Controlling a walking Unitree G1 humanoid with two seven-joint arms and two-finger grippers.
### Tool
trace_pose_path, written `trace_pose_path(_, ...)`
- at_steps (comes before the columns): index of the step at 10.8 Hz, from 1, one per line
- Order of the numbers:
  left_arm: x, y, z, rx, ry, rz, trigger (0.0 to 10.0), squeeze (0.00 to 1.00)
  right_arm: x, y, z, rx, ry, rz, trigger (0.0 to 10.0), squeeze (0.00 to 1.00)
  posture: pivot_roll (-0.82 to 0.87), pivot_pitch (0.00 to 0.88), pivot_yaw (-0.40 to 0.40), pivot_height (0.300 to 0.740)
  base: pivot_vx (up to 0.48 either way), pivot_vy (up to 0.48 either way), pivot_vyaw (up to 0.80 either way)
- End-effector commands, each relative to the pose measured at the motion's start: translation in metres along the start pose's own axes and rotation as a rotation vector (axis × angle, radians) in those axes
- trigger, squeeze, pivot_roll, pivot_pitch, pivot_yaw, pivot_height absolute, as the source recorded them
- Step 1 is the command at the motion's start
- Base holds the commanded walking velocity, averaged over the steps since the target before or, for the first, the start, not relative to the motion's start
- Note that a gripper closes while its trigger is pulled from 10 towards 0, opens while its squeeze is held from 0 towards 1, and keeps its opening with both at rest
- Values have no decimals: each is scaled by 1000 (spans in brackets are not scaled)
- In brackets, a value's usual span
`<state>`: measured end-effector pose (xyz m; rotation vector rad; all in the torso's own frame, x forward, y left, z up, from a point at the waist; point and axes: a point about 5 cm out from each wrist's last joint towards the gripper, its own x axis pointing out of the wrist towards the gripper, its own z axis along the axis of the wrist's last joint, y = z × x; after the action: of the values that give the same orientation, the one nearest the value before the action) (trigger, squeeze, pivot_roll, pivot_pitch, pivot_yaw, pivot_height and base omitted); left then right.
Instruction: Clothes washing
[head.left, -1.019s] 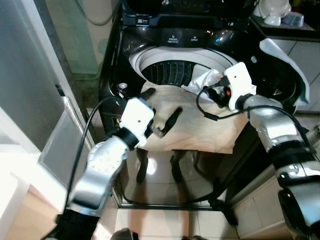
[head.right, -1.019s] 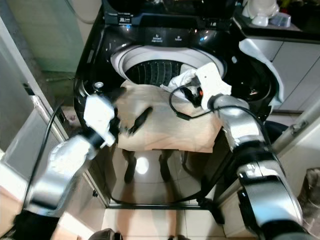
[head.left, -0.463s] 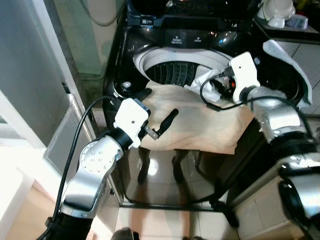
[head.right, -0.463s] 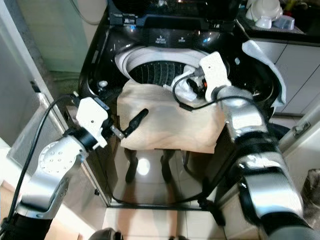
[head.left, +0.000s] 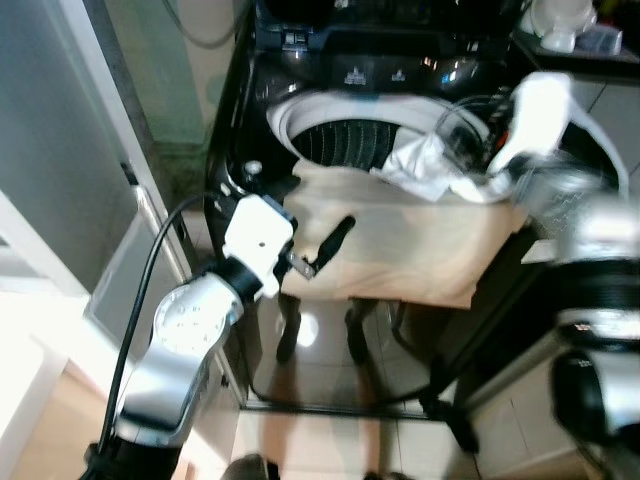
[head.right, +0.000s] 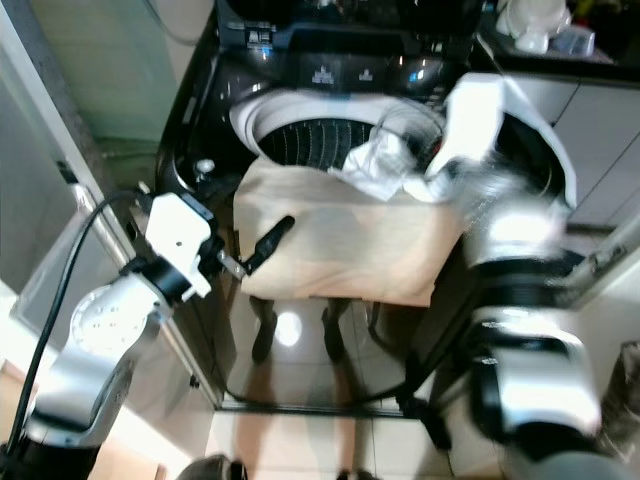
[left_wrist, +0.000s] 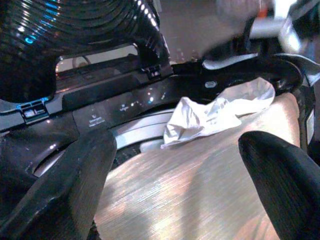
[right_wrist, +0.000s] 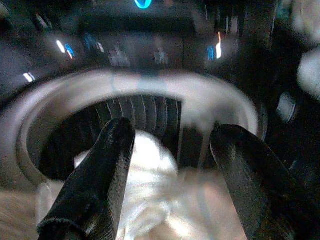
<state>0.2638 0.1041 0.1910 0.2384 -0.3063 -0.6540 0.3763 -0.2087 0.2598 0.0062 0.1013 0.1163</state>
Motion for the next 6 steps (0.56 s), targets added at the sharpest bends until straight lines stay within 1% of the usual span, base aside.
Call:
trace_pose_path(1, 0, -3, 0, -1, 5, -9, 10000, 0, -6, -2, -3, -5, 39, 24, 10000, 0, 81, 49, -19, 740, 0, 0, 0)
trace_pose_path(2, 3, -5, 1, -5, 3, -19, 10000, 0, -8, -7, -16, -10, 94, -4, 10000, 0, 62, 48, -14, 740, 0, 0, 0)
trace_pose_path(4, 6, -6, 3, -10, -2, -26, 10000, 0, -16, -8, -44, -8, 210, -37, 10000, 0, 55, 48, -13, 740, 0, 0, 0)
trace_pose_path(5, 6, -6, 3, -7, -1, -26, 10000, 0, -17, -7, -49, -3, 231, -47, 10000, 0, 60, 49, -16, 740, 0, 0, 0)
trace_pose_path(6, 6, -5, 3, -5, -2, -19, 10000, 0, -17, -3, -47, -2, 229, -53, 10000, 0, 66, 49, -21, 740, 0, 0, 0)
